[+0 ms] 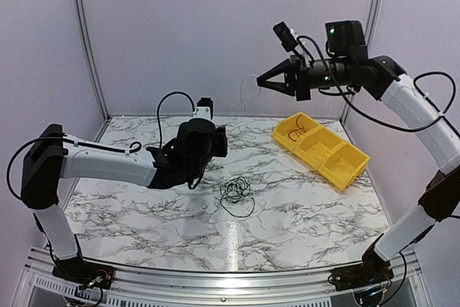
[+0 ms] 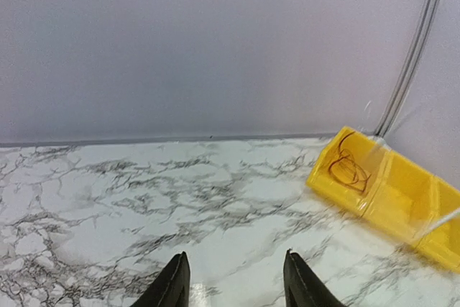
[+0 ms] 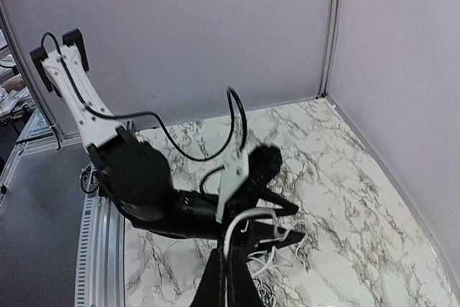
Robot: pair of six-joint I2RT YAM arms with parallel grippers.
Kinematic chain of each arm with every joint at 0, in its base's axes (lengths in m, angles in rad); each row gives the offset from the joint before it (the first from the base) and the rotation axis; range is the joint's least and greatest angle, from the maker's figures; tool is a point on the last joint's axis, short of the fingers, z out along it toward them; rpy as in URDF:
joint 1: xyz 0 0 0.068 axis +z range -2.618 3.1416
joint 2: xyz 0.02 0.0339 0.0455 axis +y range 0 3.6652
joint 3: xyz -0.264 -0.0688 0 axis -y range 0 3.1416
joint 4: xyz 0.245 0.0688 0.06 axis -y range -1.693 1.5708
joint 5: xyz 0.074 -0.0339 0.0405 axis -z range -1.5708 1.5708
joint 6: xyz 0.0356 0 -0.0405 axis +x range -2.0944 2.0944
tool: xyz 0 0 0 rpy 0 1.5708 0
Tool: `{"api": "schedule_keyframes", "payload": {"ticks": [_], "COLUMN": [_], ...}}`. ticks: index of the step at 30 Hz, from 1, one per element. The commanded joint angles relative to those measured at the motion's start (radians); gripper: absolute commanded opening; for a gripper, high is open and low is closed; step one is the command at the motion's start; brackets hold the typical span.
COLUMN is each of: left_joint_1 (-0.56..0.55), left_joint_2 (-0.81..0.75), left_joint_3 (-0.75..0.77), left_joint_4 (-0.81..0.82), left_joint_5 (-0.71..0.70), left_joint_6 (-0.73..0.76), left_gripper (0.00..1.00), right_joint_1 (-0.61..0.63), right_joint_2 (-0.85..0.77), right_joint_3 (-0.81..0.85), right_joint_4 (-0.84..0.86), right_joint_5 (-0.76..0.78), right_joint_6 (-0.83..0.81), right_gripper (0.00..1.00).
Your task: Untangle the cables
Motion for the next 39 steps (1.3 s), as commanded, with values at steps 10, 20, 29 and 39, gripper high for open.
{"api": "schedule_keyframes", "payload": {"ticks": [10, 20, 29, 39], "left_joint_1": [0.019, 0.019, 0.019, 0.019], "left_joint_2": [-0.013, -0.143, -0.142, -0.095], "left_joint_3": [-0.177, -0.242, -0.243, -0.167], "left_joint_4": [-0.072, -0.17, -0.232, -0.36], "left_joint_5": [0.06, 0.047, 0.041, 0.045], "left_joint_6": [-0.12, -0.17, -0.213, -0.275], "left_gripper": [0.52, 0.6, 0.61, 0.62], "right_joint_1": [-0.221, -0.371, -0.545, -0.619], "right_joint_2": [0.007, -0.05, -0.059, 0.041], "right_joint_3": [0.211, -0.095, -0.313, -0.38], "right_joint_4": [-0.075, -0.016, 0.06, 0.169], "right_joint_5": [0.094, 0.254, 0.315, 0.379], "right_joint_6": [-0.049, -0.233, -0.329, -0.391], "right_gripper": [0.0, 0.0, 0.0, 0.0]}}
